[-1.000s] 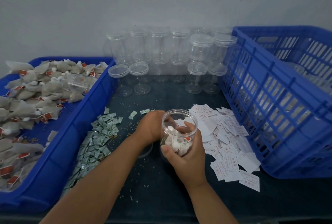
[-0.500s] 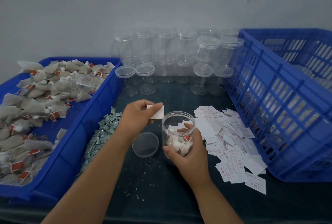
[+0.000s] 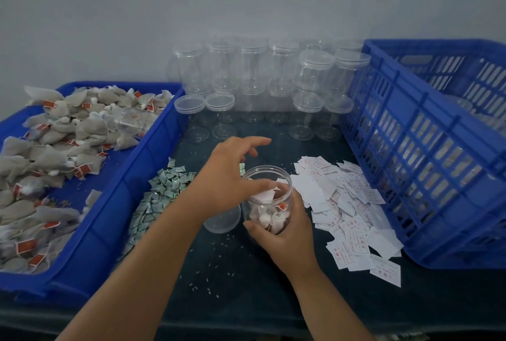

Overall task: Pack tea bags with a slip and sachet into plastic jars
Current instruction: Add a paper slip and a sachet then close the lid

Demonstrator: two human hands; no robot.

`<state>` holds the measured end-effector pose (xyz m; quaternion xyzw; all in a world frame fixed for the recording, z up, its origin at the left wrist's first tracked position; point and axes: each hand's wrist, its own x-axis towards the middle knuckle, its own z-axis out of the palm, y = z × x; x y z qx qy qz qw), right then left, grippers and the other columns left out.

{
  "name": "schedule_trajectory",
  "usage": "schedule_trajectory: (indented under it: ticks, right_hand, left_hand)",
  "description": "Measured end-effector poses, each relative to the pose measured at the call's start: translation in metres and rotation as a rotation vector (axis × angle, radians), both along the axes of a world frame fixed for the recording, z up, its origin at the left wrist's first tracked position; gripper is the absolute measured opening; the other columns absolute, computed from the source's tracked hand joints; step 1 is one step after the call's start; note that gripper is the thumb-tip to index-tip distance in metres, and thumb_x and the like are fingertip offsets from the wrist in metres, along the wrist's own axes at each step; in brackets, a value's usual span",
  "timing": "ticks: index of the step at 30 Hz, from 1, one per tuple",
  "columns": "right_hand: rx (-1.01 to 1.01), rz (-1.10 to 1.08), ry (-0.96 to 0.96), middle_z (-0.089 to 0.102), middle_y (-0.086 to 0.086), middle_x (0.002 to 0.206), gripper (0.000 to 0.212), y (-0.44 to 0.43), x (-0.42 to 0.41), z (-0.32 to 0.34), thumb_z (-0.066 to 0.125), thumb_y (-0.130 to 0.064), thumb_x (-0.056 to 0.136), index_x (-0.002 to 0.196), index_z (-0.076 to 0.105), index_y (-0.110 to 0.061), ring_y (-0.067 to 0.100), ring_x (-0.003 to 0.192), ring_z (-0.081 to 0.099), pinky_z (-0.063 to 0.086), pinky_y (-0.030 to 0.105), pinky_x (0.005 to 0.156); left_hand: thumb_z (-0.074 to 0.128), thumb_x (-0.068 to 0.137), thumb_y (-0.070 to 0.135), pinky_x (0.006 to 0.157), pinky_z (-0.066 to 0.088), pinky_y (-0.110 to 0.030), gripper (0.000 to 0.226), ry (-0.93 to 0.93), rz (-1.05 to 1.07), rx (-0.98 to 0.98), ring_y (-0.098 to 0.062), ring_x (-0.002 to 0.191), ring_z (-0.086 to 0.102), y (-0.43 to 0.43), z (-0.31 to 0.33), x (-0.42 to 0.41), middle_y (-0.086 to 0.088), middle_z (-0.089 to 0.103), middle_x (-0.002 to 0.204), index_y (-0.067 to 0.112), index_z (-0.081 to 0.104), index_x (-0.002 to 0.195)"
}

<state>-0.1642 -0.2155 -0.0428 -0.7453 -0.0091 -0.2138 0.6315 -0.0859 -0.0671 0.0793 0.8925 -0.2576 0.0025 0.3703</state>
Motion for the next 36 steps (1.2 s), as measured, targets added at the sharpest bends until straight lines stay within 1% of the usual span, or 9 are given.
schedule_trajectory:
  ticks: [6, 8, 11, 14, 20, 24, 29, 32, 36]
  right_hand:
    - [0.019, -0.023, -0.012, 0.069, -0.025, 0.131, 0.081, 0.002, -0.001, 0.002, 0.095, -0.042, 0.067, 0.134, 0.053, -0.059, 0.003, 0.124, 0.067, 0.05, 0.012, 0.097]
    - [0.031, -0.004, 0.0, 0.068, -0.026, 0.131, 0.081, 0.001, 0.0, 0.0, 0.094, -0.045, 0.066, 0.136, 0.053, -0.053, 0.002, 0.124, 0.067, 0.051, 0.013, 0.098]
    - [0.048, 0.018, 0.015, 0.067, -0.027, 0.132, 0.086, 0.002, -0.001, 0.001, 0.094, -0.046, 0.065, 0.14, 0.051, -0.044, 0.0, 0.124, 0.067, 0.051, 0.013, 0.1]
    - [0.035, 0.026, 0.017, 0.066, -0.027, 0.133, 0.087, 0.003, -0.001, 0.002, 0.094, -0.045, 0.066, 0.142, 0.051, -0.041, -0.002, 0.124, 0.066, 0.049, 0.008, 0.098]
    - [0.027, 0.033, 0.016, 0.068, -0.025, 0.133, 0.088, 0.003, -0.002, 0.003, 0.094, -0.046, 0.066, 0.142, 0.052, -0.041, 0.0, 0.124, 0.067, 0.051, 0.012, 0.099]
    - [-0.001, 0.047, 0.025, 0.068, -0.022, 0.133, 0.084, 0.002, -0.003, 0.004, 0.096, -0.042, 0.067, 0.138, 0.052, -0.054, 0.004, 0.122, 0.069, 0.054, 0.015, 0.097]
    - [-0.119, 0.105, 0.02, 0.07, -0.021, 0.129, 0.08, 0.002, -0.001, 0.008, 0.098, -0.046, 0.07, 0.134, 0.051, -0.059, 0.006, 0.119, 0.07, 0.052, 0.011, 0.093]
    - [-0.178, 0.113, -0.001, 0.071, -0.02, 0.128, 0.08, 0.003, 0.001, 0.007, 0.098, -0.047, 0.068, 0.134, 0.054, -0.055, 0.008, 0.117, 0.071, 0.052, 0.012, 0.092]
    - [-0.205, 0.133, 0.027, 0.073, -0.014, 0.124, 0.075, 0.002, 0.004, 0.003, 0.097, -0.046, 0.07, 0.135, 0.058, -0.041, 0.014, 0.111, 0.072, 0.059, 0.025, 0.085]
  left_hand:
    - [0.053, 0.098, 0.058, 0.075, 0.048, -0.021, 0.023, 0.127, 0.29, -0.336, 0.008, 0.093, 0.065, 0.009, -0.005, 0.006, 0.027, 0.07, 0.099, 0.043, 0.068, 0.106]
    - [0.054, 0.101, 0.053, 0.086, 0.056, -0.031, 0.023, 0.124, 0.337, -0.111, 0.0, 0.097, 0.068, 0.028, -0.022, 0.009, 0.021, 0.072, 0.103, 0.039, 0.068, 0.111]
    - [0.06, 0.091, 0.07, 0.113, 0.044, -0.042, 0.073, 0.19, 0.345, 0.501, -0.022, 0.136, 0.051, 0.045, -0.064, -0.003, -0.001, 0.054, 0.148, 0.024, 0.053, 0.147]
    - [0.057, 0.077, 0.085, 0.116, 0.035, -0.041, 0.096, 0.103, 0.374, 0.643, -0.026, 0.144, 0.036, 0.046, -0.094, -0.02, -0.002, 0.042, 0.158, 0.025, 0.046, 0.152]
    - [0.093, 0.064, 0.052, 0.087, 0.057, -0.038, 0.097, 0.135, 0.491, 0.117, -0.009, 0.102, 0.067, 0.04, -0.1, -0.028, 0.015, 0.062, 0.121, 0.039, 0.042, 0.146]
    - [0.081, 0.08, 0.046, 0.063, 0.055, -0.03, 0.018, 0.128, 0.544, -0.23, 0.0, 0.069, 0.067, 0.039, -0.093, -0.024, 0.017, 0.071, 0.077, 0.038, 0.07, 0.092]
    - [0.073, 0.079, 0.059, 0.091, 0.061, -0.048, 0.027, 0.349, 0.384, -0.733, -0.015, 0.106, 0.074, 0.033, -0.064, -0.019, 0.007, 0.076, 0.113, 0.049, 0.065, 0.103]
    - [0.065, 0.083, 0.074, 0.095, 0.057, -0.032, 0.057, 0.252, 0.12, -0.521, -0.005, 0.121, 0.066, 0.035, -0.045, -0.023, 0.025, 0.061, 0.137, 0.067, 0.045, 0.137]
    - [0.058, 0.07, 0.093, 0.093, 0.042, -0.017, 0.075, 0.017, -0.013, -0.028, 0.006, 0.125, 0.049, 0.028, -0.031, -0.033, 0.031, 0.043, 0.135, 0.065, 0.042, 0.138]
